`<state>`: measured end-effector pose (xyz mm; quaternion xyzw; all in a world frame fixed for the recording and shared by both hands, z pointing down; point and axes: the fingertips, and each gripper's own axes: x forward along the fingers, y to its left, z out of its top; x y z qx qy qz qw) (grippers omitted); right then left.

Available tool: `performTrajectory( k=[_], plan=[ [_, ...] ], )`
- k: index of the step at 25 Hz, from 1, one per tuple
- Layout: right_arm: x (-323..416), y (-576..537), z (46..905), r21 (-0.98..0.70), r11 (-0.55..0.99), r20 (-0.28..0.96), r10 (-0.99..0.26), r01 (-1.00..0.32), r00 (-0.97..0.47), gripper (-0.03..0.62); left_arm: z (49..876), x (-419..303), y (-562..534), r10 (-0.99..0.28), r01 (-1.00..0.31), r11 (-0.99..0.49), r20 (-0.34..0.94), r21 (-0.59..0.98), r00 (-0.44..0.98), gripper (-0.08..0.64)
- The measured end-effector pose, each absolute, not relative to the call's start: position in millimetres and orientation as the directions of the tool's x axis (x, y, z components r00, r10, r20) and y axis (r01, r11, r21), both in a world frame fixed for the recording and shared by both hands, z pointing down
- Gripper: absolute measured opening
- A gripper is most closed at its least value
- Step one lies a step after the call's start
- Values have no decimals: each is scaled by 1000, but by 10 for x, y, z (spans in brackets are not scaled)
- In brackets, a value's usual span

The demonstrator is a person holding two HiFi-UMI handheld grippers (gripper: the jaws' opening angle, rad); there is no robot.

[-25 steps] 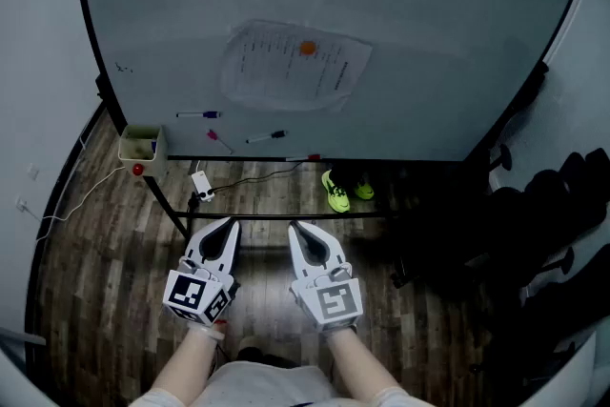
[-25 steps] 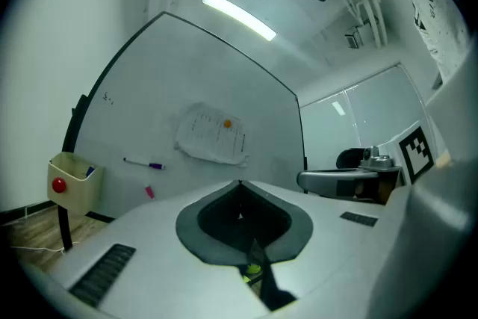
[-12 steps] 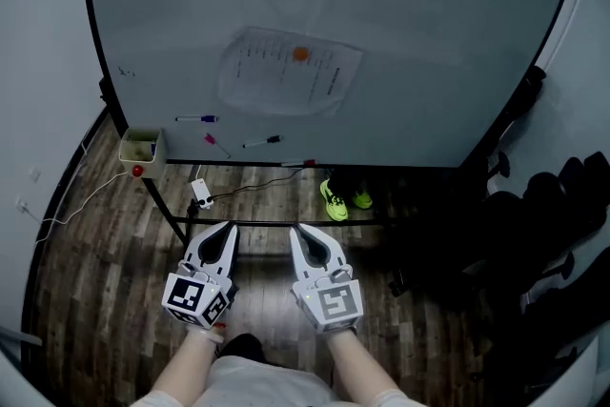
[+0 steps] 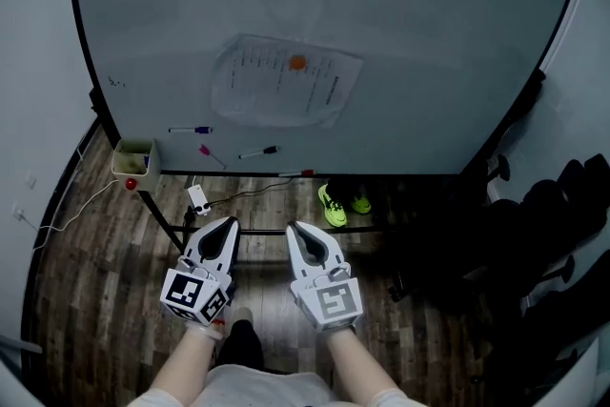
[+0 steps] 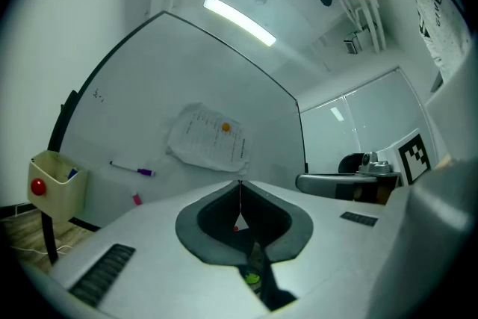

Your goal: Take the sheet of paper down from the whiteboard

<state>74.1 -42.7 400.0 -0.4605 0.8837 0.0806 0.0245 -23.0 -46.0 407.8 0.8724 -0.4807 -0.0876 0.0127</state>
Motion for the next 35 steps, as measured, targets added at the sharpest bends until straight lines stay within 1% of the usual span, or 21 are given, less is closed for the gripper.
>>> performTrajectory(
  k=[6,21,22,24,28,33,35],
  plan=[
    [594,-790,4009,130,572,-113,-803,-810,-585,18,4052,-259,-851,-823,-824,-562,-145,71,549,17],
    [250,-1720,4036,146,564,-92,-810,-813,-578,18,3949,-571,-1868,-815,-815,-574,-152,82,559,18],
    [241,-1765,4042,147,561,-91,-812,-815,-576,18,3949,-577,-1922,-812,-811,-579,-152,87,563,27],
    [229,-1847,4052,145,555,-87,-818,-819,-569,18,3958,-578,-2029,-803,-801,-592,-151,92,576,99],
    [231,-2004,4066,143,535,-78,-833,-833,-548,18,3951,-551,-2235,-780,-773,-624,-152,113,607,128],
    [226,-2156,4074,152,513,-77,-846,-845,-527,18,3909,-512,-2468,-751,-722,-660,-172,208,637,193],
    [220,-2206,4078,157,503,-75,-852,-850,-518,18,3899,-486,-2536,-738,-703,-674,-174,228,652,199]
  ],
)
